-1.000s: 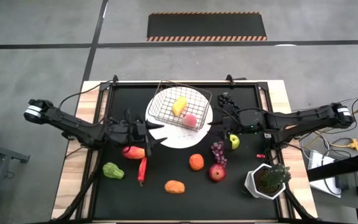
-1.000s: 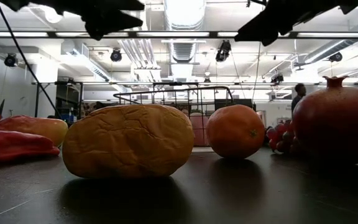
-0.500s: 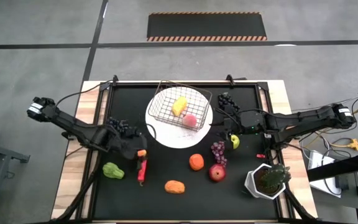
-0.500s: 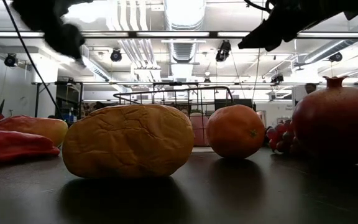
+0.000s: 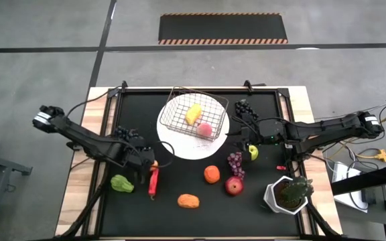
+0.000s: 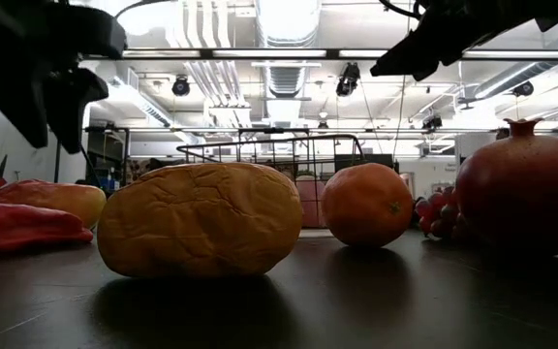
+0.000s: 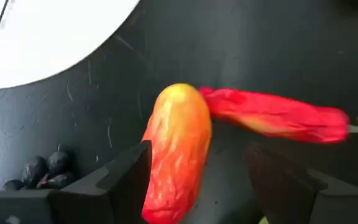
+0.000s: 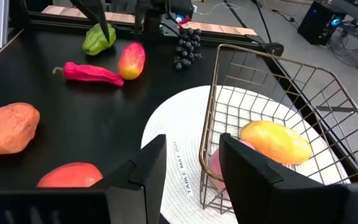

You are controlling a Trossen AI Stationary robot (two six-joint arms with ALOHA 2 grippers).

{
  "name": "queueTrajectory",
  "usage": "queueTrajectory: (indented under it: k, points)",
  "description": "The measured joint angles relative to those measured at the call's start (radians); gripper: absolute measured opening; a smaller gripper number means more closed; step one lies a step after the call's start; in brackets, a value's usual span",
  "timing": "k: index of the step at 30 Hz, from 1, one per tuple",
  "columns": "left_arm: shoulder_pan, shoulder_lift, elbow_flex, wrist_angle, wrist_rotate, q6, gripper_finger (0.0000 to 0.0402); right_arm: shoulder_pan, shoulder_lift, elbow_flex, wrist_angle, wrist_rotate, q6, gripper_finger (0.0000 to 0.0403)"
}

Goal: Build produce basket
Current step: Put the red mango into the silver basket

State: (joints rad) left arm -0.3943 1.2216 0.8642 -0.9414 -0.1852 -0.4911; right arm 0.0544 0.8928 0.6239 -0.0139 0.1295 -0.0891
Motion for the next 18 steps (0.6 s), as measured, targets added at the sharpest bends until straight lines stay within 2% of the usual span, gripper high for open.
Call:
queueTrajectory:
  k: [11, 18]
  points:
    - [0.000, 0.151, -0.005, -0.061, -0.010, 0.001, 0.0238, 0.000, 0.000, 0.000, -0.003, -0.001, 0.013, 0.0134]
    - [0.000, 0.251, 0.000, -0.085, -0.026, 0.058, 0.0238, 0.000, 0.000, 0.000, -0.003, -0.002, 0.010, 0.0134]
